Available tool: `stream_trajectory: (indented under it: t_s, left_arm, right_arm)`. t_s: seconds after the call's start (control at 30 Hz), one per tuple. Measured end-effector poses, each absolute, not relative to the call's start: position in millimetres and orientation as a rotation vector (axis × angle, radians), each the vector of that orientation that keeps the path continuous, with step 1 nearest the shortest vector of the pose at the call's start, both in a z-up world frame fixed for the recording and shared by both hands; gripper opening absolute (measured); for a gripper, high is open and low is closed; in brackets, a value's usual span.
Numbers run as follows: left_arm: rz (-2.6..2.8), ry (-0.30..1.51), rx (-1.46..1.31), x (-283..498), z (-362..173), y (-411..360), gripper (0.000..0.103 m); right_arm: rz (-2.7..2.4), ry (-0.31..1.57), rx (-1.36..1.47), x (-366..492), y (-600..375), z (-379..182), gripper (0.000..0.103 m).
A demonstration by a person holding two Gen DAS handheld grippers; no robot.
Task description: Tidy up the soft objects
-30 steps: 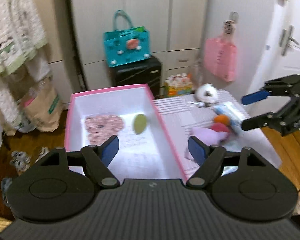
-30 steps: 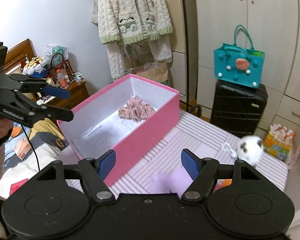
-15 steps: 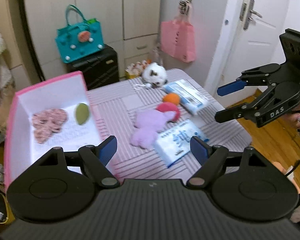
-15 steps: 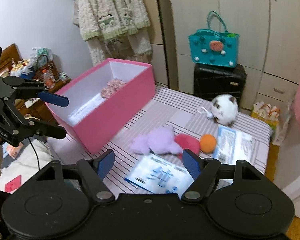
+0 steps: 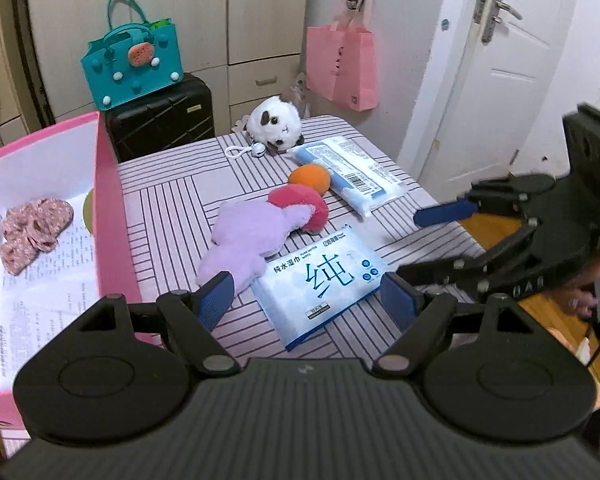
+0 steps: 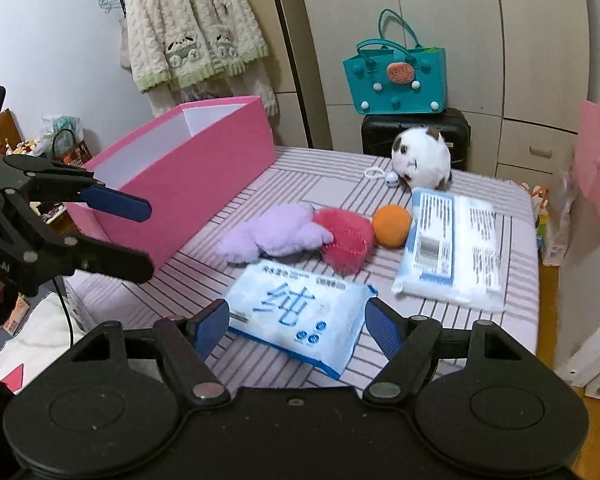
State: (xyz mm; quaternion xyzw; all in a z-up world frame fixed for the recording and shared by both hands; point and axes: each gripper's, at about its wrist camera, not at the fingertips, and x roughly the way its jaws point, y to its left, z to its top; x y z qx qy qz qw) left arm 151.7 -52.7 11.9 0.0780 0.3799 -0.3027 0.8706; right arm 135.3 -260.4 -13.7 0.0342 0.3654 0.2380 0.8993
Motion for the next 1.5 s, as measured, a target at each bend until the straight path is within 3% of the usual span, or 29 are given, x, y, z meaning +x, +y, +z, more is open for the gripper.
stream_trajectory:
  t_s: [0.3,0.5,0.67,0.87,1.0,1.13,1.2,1.27,1.33,1.5]
  left_arm:
    - [-0.660,0.795,-0.035,160,-31,-58,0.077]
    - [-0.528,0.731,-0.004,163,-48,-62,0.076]
    - [-0.425,0.746,0.039,167,-67,-68,0.069]
    - [-0.450,0.813,-0.025,173,-79,-69,0.060]
    - [-0.407,0.797,-0.020,176,-81,-67,0.058]
    - [-0.392,0.804,-0.028,182,-81,-64,0.058]
    - [-0.404,0.811,-0.039,182,-80,-63,0.049]
    - [-0.448,0.827,-0.059,181,-80,-62,0.031]
    - [-0.464,0.833,-0.046,178,-79,-63,0.030]
    - [-0.512,0.908,-0.133,175,-78,-56,0.026]
  right_arm:
    - [0.402,0.692,0.084,132,-262,-46,0.079]
    - [0.353,0.675,0.118,134,-267,-52,0.078]
    - [0.349,0.716,0.230,140,-273,-61,0.065]
    - [0.365,0.746,0.282,145,-271,-66,0.062]
    - [0.369,0.760,0.256,147,-264,-67,0.057]
    - [0.372,0.770,0.249,151,-262,-69,0.045]
    - [0.378,0.774,0.247,151,-261,-69,0.035]
    - [0.391,0.781,0.259,150,-262,-69,0.027]
    - [0.390,0.779,0.243,147,-261,-66,0.021]
    - [0.381,0.788,0.210,137,-259,-61,0.020]
